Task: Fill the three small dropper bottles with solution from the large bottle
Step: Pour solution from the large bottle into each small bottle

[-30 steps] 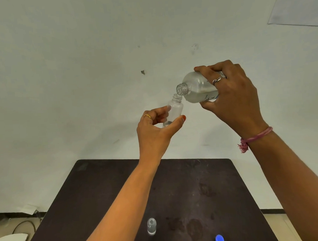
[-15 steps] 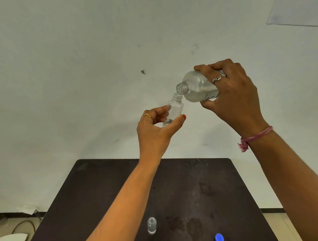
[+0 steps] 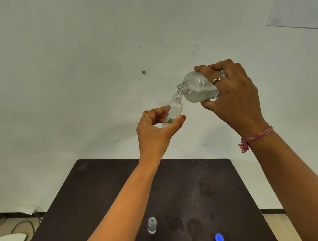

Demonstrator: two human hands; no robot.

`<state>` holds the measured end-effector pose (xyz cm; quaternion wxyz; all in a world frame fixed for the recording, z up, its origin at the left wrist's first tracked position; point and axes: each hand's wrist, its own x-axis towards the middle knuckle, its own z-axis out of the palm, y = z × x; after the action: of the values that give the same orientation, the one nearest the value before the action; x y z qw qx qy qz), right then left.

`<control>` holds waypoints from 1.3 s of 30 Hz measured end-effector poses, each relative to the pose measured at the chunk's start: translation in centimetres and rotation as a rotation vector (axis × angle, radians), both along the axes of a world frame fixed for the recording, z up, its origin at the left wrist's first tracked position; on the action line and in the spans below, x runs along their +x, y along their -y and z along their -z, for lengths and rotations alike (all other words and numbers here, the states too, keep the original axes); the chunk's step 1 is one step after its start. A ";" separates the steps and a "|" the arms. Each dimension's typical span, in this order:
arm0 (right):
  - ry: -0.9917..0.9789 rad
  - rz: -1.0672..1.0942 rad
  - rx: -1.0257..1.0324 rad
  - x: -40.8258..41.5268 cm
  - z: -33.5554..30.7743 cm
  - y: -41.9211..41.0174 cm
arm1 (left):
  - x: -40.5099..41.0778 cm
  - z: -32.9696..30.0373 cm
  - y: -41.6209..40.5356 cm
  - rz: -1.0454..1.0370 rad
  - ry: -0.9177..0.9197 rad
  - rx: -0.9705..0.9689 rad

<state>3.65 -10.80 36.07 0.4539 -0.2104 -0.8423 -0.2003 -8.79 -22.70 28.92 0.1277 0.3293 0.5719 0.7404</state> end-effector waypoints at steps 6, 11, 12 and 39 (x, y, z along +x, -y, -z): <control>0.004 -0.002 -0.003 -0.1 0.1 0.2 | -0.1 0.0 0.3 -0.001 0.000 0.003; 0.007 0.000 -0.004 -0.2 0.0 0.4 | -0.1 0.0 0.4 -0.004 0.000 0.004; 0.008 -0.001 -0.003 -0.2 0.0 0.4 | -0.1 0.0 0.4 -0.003 0.003 0.005; 0.007 0.005 0.001 -0.3 -0.2 0.9 | -0.3 0.0 0.6 0.011 0.006 0.022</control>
<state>3.38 -11.69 36.32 0.4506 -0.2115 -0.8433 -0.2027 -9.05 -23.35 28.92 0.1298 0.3316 0.5616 0.7469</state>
